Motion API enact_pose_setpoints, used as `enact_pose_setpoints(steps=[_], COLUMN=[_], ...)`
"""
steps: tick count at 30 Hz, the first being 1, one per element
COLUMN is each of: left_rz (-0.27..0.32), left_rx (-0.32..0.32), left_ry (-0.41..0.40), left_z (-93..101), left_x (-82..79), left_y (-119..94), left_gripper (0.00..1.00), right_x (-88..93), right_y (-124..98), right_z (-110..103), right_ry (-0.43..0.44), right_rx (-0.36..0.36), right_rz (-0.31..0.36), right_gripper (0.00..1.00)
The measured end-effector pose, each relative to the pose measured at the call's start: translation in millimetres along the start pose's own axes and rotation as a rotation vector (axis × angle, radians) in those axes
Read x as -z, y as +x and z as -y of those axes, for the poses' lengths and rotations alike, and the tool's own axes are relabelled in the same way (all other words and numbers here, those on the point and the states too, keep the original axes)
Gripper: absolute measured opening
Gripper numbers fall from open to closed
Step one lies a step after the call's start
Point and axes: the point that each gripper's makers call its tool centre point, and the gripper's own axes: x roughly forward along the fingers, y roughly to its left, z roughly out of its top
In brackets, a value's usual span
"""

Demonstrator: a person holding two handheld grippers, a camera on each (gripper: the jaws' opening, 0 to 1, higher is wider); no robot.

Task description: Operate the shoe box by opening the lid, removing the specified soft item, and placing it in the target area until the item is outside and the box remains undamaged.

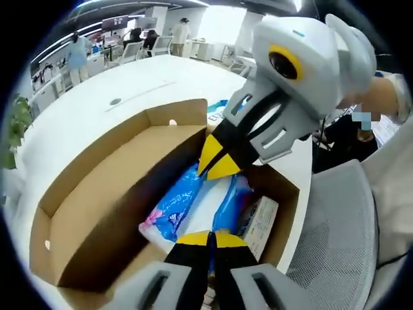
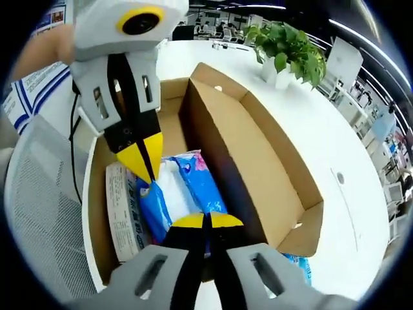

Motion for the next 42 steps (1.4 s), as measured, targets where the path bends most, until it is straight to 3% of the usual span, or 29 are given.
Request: enact_pose_setpoints(steps=[19,29,42], left_rz=[0.06,0.111,0.13], left_rx=[-0.028,-0.035,-0.022], left_ry=[0.017,0.025,0.087], left_z=[11.9,23.4,48.5], left_x=[-26.7,-53.2,-93.3], left_y=[-39.3,-59.2,-59.1], left_gripper=[0.0,0.0,0.0], right_x=[-36.0,-47.7,-35.1], right_y=[-37.8,-66.0,-108.2], right_z=[6.8,13.6,27.0], right_ry=[-0.028,-0.065,-0.09], right_rx=[0.024,0.043,0.1], right_rz=[0.097,0.145,0.165], right_gripper=[0.0,0.0,0.0])
